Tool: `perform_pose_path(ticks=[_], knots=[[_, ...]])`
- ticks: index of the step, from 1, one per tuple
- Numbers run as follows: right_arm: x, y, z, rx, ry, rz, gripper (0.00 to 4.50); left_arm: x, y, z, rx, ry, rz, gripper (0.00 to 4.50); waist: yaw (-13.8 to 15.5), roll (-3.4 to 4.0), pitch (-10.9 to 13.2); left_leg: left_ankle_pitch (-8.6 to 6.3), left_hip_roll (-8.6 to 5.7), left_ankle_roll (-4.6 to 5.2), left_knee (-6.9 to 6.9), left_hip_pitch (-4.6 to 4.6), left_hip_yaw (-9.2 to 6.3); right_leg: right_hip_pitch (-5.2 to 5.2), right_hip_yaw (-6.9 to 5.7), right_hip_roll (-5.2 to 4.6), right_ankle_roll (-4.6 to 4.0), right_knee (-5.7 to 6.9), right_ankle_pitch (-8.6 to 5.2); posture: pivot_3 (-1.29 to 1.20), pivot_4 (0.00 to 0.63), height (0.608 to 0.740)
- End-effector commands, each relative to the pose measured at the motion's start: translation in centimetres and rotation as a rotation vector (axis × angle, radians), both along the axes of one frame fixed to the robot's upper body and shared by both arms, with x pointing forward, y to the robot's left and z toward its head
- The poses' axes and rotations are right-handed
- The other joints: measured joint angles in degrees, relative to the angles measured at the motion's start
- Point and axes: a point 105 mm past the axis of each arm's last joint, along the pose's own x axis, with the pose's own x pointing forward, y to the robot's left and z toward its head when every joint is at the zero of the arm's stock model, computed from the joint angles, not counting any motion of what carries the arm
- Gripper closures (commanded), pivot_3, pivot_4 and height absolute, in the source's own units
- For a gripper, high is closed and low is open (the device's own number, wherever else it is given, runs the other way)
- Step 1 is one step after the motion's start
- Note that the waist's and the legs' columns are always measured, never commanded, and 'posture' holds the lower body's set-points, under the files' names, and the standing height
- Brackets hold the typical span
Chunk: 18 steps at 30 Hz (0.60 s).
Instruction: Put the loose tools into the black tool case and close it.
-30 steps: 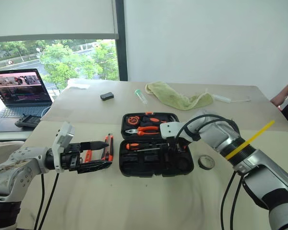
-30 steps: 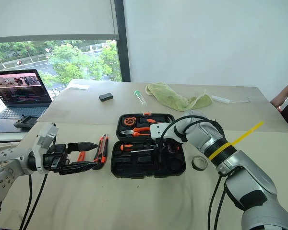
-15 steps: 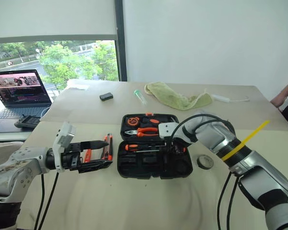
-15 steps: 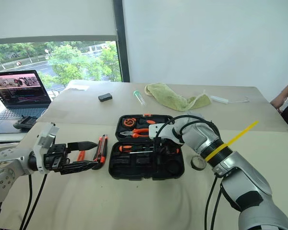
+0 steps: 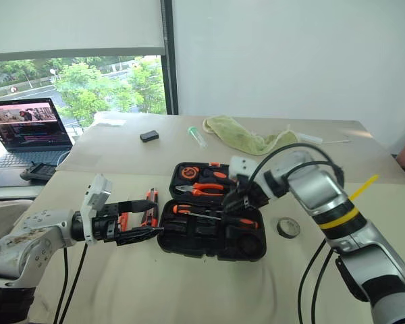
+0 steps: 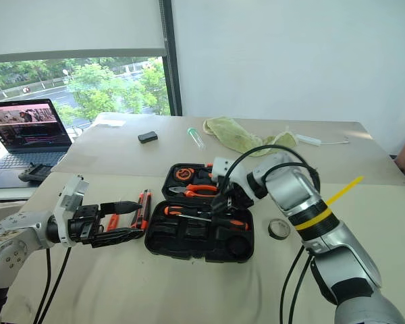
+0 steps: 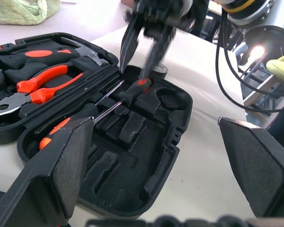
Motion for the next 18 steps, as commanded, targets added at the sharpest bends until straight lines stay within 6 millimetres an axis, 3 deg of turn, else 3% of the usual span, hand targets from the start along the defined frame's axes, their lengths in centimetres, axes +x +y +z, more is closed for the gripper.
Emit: perform_pose_path(ticks=[1, 2, 9, 18], knots=[[-1.0, 0.2, 1.2, 0.186, -0.029, -0.079, 4.30, -0.2, -0.5, 0.9, -0.015, -0.053, -0.014, 0.00, 0.06, 0.00, 0.00, 0.00, -0.01, 0.00, 0.00, 0.00, 0.00, -0.01, 0.01, -0.03, 0.00, 0.02, 0.00, 0.00, 0.150, 0.740], [-1.0, 0.1, 0.7, 0.215, -0.045, -0.128, 4.47, -0.1, -0.6, 1.0, -0.018, -0.054, -0.010, 0.00, 0.08, 0.00, 0.00, 0.00, -0.01, 0.00, 0.00, 0.00, 0.00, 0.00, 0.01, -0.04, 0.00, 0.03, 0.00, 0.00, 0.150, 0.740], [-1.8, -0.1, -3.9, 0.374, -0.140, -0.404, 4.47, -0.1, -1.0, 1.3, -0.055, -0.060, 0.013, 0.00, 0.01, -0.01, -0.01, 0.02, -0.11, -0.03, -0.06, 0.01, 0.00, -0.07, 0.07, -0.12, 0.00, 0.10, 0.00, 0.00, 0.150, 0.740], [-0.3, 1.2, -5.2, 0.461, -0.233, -0.539, 4.47, -0.6, -1.0, 1.3, -0.037, -0.047, -0.008, 0.00, -0.33, -0.01, 0.00, 0.07, -0.02, -0.07, -0.06, 0.49, 0.06, 0.13, 0.13, 0.05, -0.23, 0.13, -0.10, 0.00, 0.150, 0.740]])
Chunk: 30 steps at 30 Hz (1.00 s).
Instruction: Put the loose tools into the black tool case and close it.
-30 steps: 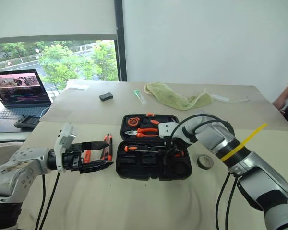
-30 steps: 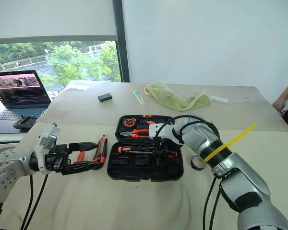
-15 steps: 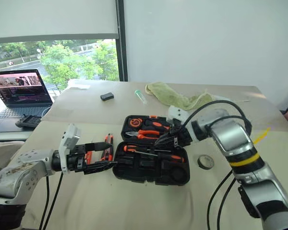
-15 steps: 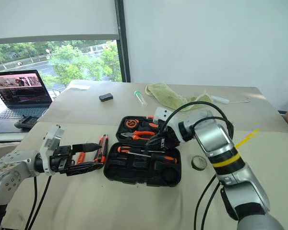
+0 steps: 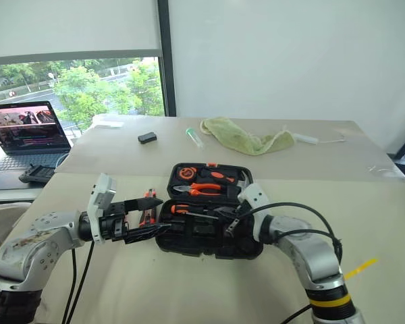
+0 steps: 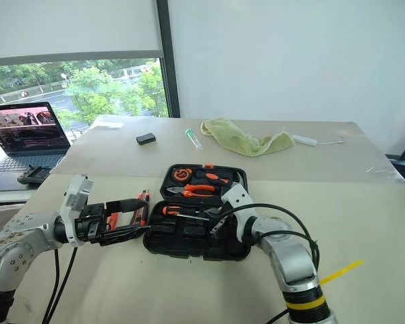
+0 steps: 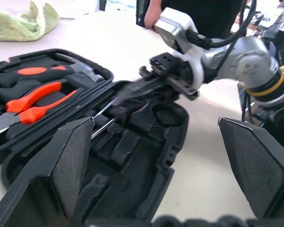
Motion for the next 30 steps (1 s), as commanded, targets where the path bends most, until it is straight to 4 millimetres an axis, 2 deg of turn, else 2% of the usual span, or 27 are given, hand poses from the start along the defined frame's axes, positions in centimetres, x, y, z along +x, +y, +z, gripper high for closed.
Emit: perform_pose_path(ticks=[1, 6, 9, 13, 17, 20, 24, 27, 29, 30], knots=[[0.7, 0.1, 0.3, 0.005, -0.061, -0.043, 4.47, -0.5, 0.1, 1.0, 0.013, -0.039, -0.013, 0.00, 0.00, 0.00, 0.00, 0.00, 0.01, 0.00, 0.00, 0.03, 0.00, 0.00, 0.00, 0.00, -0.04, 0.06, -0.02, 0.00, 0.150, 0.740], [0.1, 0.0, -2.0, -0.077, 0.002, -0.013, 4.47, -0.5, 0.6, 1.1, 0.024, -0.041, -0.001, 0.00, 0.17, 0.00, 0.00, 0.00, 0.00, 0.00, 0.00, 0.03, 0.00, 0.00, -0.01, 0.00, -0.06, 0.08, -0.04, 0.00, 0.150, 0.740], [-0.5, 0.0, -4.9, -0.197, 0.079, 0.022, 4.47, -0.6, 0.6, 1.0, 0.027, -0.040, 0.001, 0.00, 0.12, -0.01, -0.01, 0.00, 0.01, 0.01, -0.02, 0.09, 0.00, 0.05, -0.01, 0.01, -0.06, 0.06, -0.04, 0.00, 0.150, 0.740], [-0.5, -0.4, -7.3, -0.309, 0.130, 0.037, 4.47, -0.7, 0.6, 0.9, 0.028, -0.039, 0.007, 0.00, 0.15, -0.10, -0.06, -0.17, 0.04, 0.28, -0.30, 0.69, -0.01, 0.67, -0.07, 0.01, -0.14, -0.16, -0.10, 0.00, 0.150, 0.740], [-0.4, -0.6, -8.8, -0.384, 0.154, 0.057, 4.47, -0.7, 0.7, 0.9, 0.029, -0.039, 0.013, 0.00, 0.06, -0.64, -0.42, -0.17, 0.09, 0.27, -0.73, 1.45, 0.00, 1.00, -0.05, 0.01, -0.28, -0.27, -0.22, 0.00, 0.150, 0.740], [0.2, -0.4, -7.2, -0.300, 0.098, 0.031, 4.47, -0.7, 0.6, 0.7, 0.032, -0.038, 0.019, 0.00, 0.07, -0.99, -0.65, -0.14, 0.24, 0.16, -0.81, 1.65, -0.01, 1.08, -0.06, 0.10, -0.42, -0.19, -0.30, 0.00, 0.150, 0.740], [0.7, -0.8, -1.6, -0.110, -0.085, -0.025, 4.47, -0.7, 0.4, 0.4, 0.038, -0.041, 0.017, 0.00, 0.26, -1.02, -0.66, -0.12, 0.26, 0.10, -0.83, 1.60, -0.01, 1.00, -0.01, 0.07, -0.45, -0.11, -0.31, 0.00, 0.150, 0.740], [-0.2, -1.8, 2.2, -0.002, -0.181, -0.051, 4.47, -0.7, 0.0, 0.1, 0.043, -0.045, 0.006, 0.00, 0.53, -0.94, -0.60, -0.08, 0.23, 0.05, -0.81, 1.10, -0.01, 0.75, -0.02, 0.01, -0.45, -0.06, -0.29, 0.00, 0.150, 0.740], [-0.8, -2.7, 3.5, 0.037, -0.199, -0.072, 4.47, -0.4, -0.2, -0.1, 0.061, -0.079, 0.013, 0.00, 0.49, -0.86, -0.55, -0.07, 0.23, 0.02, -0.82, 0.88, -0.02, 0.54, -0.01, 0.01, -0.45, -0.08, -0.29, 0.00, 0.150, 0.740], [-1.0, -3.2, 3.9, 0.046, -0.204, -0.088, 4.20, -0.4, -0.4, -0.2, 0.063, -0.081, 0.011, 0.00, 0.49, -0.85, -0.54, -0.07, 0.24, -0.01, -0.84, 0.86, -0.02, 0.52, -0.02, 0.01, -0.45, -0.09, -0.29, 0.00, 0.150, 0.740]])
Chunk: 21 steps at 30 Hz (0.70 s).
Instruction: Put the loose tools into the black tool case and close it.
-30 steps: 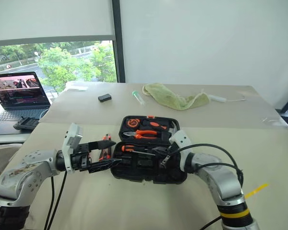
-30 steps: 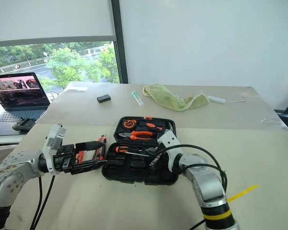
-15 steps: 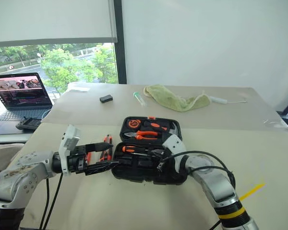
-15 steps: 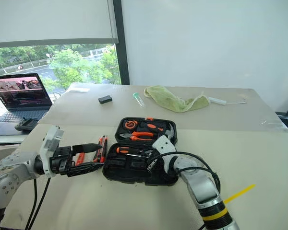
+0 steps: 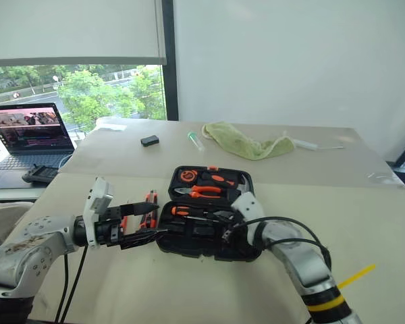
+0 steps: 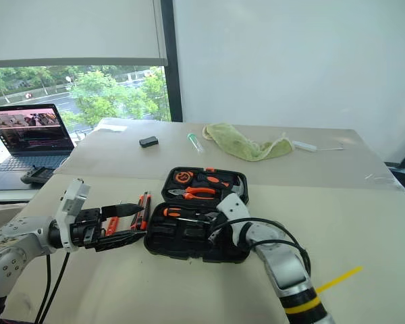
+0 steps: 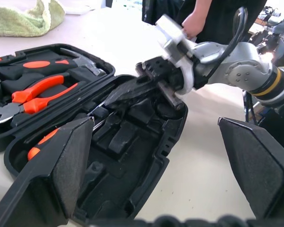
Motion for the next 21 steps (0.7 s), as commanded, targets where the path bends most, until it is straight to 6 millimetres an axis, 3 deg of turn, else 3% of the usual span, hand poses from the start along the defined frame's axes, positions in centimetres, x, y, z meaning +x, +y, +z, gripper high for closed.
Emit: perform_pose_path(ticks=[1, 7, 10, 13, 17, 21], knots=[[-1.4, -1.7, 4.1, 0.077, -0.102, -0.028, 3.91, 0.1, -0.8, 0.5, 0.021, -0.085, -0.013, 0.00, 0.00, 0.01, 0.01, -0.01, 0.01, -0.01, -0.03, 0.00, 0.00, 0.00, -0.01, 0.01, 0.00, -0.04, 0.00, 0.00, 0.150, 0.740], [-4.7, -2.7, 5.1, 0.080, -0.088, 0.019, 2.11, 0.4, -1.0, 0.3, -0.005, -0.057, 0.025, 0.00, 0.04, 0.04, 0.03, -0.08, 0.04, 0.03, -0.08, 0.01, -0.01, 0.04, -0.03, 0.01, -0.03, -0.12, -0.03, 0.00, 0.150, 0.740], [-6.7, -3.1, 5.1, 0.055, -0.069, 0.074, 0.89, 0.5, -0.8, 0.1, -0.007, -0.040, 0.056, 0.00, 0.13, 0.06, 0.05, -0.10, 0.05, 0.06, -0.07, 0.01, -0.01, 0.07, -0.03, 0.01, -0.03, -0.13, -0.03, 0.00, 0.150, 0.740], [-9.0, -3.7, 5.1, 0.002, -0.060, 0.142, 0.04, 2.0, -0.6, 0.2, 0.004, -0.056, 0.211, 0.00, 0.28, 0.06, 0.06, -0.12, 0.06, 0.10, -0.06, 0.04, -0.01, 0.12, -0.04, 0.01, -0.02, -0.18, -0.04, 0.00, 0.150, 0.740], [-11.3, -4.4, 5.8, -0.057, -0.077, 0.211, 0.04, 4.0, -0.2, 0.3, 0.081, -0.001, 0.455, 0.00, 0.93, -0.09, 0.15, -0.14, 0.07, 0.14, 0.00, 0.06, -0.03, 0.23, -0.04, 0.01, 0.04, -0.26, -0.02, 0.00, 0.150, 0.740], [-12.3, -5.0, 6.0, -0.121, -0.088, 0.252, 0.04, 6.0, 0.4, -0.3, 0.216, 0.262, 0.632, 0.00, 1.43, -0.39, 0.33, -0.13, 0.06, 0.15, 0.09, 0.09, -0.09, 0.33, -0.09, 0.09, 0.13, -0.21, 0.00, 0.00, 0.150, 0.740]])
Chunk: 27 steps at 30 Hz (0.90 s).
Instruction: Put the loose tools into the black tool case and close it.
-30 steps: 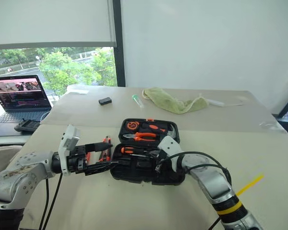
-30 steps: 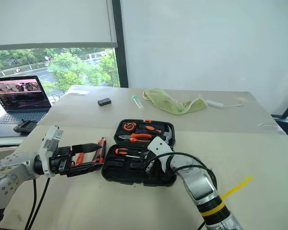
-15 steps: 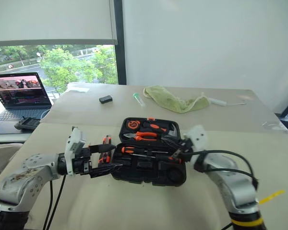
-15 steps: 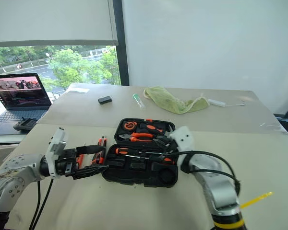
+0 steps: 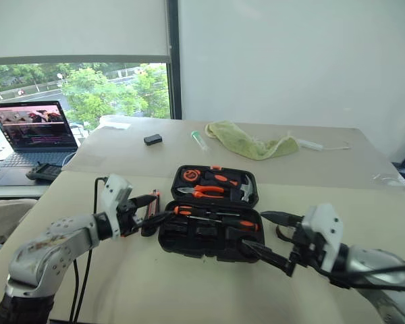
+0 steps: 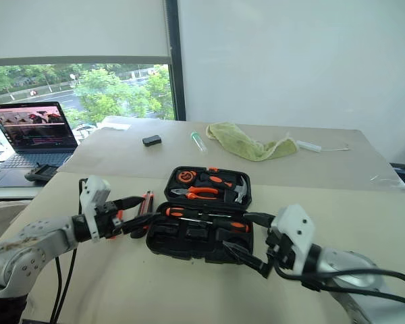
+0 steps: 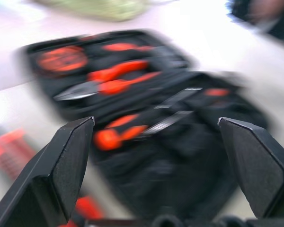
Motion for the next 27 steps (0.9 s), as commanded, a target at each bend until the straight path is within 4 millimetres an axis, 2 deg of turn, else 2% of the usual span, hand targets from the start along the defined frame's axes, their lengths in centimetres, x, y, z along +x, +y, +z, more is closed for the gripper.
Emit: perform_pose_path(ticks=[1, 4, 9, 12, 16, 20, 24, 27], knots=[[-1.2, -0.2, 1.3, -0.034, -0.075, 0.052, 0.04, 1.0, -0.1, 0.6, 0.021, 0.167, 0.114, 0.00, 0.26, -0.15, 0.09, 0.01, -0.05, 0.01, 0.05, 0.00, -0.03, 0.02, -0.05, 0.02, 0.06, 0.04, -0.01, 0.00, 0.150, 0.740], [-1.4, -0.4, 1.7, -0.046, -0.101, 0.066, 0.04, 2.7, 1.1, -0.2, 0.125, 0.252, 0.270, 0.00, -0.05, -0.26, 0.14, 0.01, -0.12, 0.01, 0.07, 0.00, -0.03, 0.04, -0.03, 0.03, 0.12, 0.08, -0.04, 0.00, 0.150, 0.740], [-1.3, -0.6, 2.0, -0.039, -0.123, 0.051, 0.04, 4.3, 1.6, -0.7, 0.174, 0.296, 0.381, 0.00, -0.62, -0.29, 0.17, 0.09, -0.09, -0.16, -0.11, 0.00, -0.02, -0.13, 0.09, 0.05, 0.03, 0.14, -0.10, 0.00, 0.150, 0.740], [-1.2, -0.7, 1.9, -0.036, -0.124, 0.032, 0.04, 4.7, 1.8, -0.5, 0.217, 0.291, 0.401, 0.00, 0.01, -0.39, 0.23, 0.09, -0.11, -0.17, -0.08, -0.03, -0.04, -0.12, 0.07, -0.04, 0.02, 0.14, -0.09, 0.00, 0.150, 0.740], [-1.4, -0.6, 1.7, -0.026, -0.119, 0.017, 0.04, 4.9, 4.2, 0.9, 0.294, 0.244, 0.498, 0.00, 0.09, -0.39, 0.23, 0.08, -0.13, -0.19, -0.09, -0.05, -0.05, -0.15, 0.08, -0.13, 0.02, 0.13, -0.09, 0.00, 0.150, 0.740], [-1.5, -0.5, 1.4, -0.029, -0.113, 0.011, 0.04, 4.8, 5.6, -0.2, 0.323, 0.314, 0.521, 0.00, 0.04, -0.39, 0.23, 0.11, -0.09, -0.36, -0.12, -0.05, -0.06, -0.20, 0.11, -0.14, 0.01, 0.14, -0.09, 0.00, 0.150, 0.740], [-1.7, -0.6, 1.6, -0.042, -0.117, 0.026, 0.04, 4.8, 4.9, -2.0, 0.259, 0.414, 0.483, 0.00, 0.22, -0.39, 0.23, 0.06, -0.09, -0.29, -0.09, -0.07, -0.08, -0.18, 0.08, -0.24, 0.01, 0.14, -0.08, 0.00, 0.150, 0.740], [-1.8, -0.7, 1.6, -0.054, -0.109, 0.044, 0.04, 4.7, 5.2, -2.8, 0.244, 0.454, 0.514, 0.00, 0.30, -0.40, 0.23, 0.04, -0.09, -0.25, -0.09, -0.10, -0.09, -0.19, 0.07, -0.34, 0.02, 0.13, -0.08, 0.00, 0.150, 0.740]])
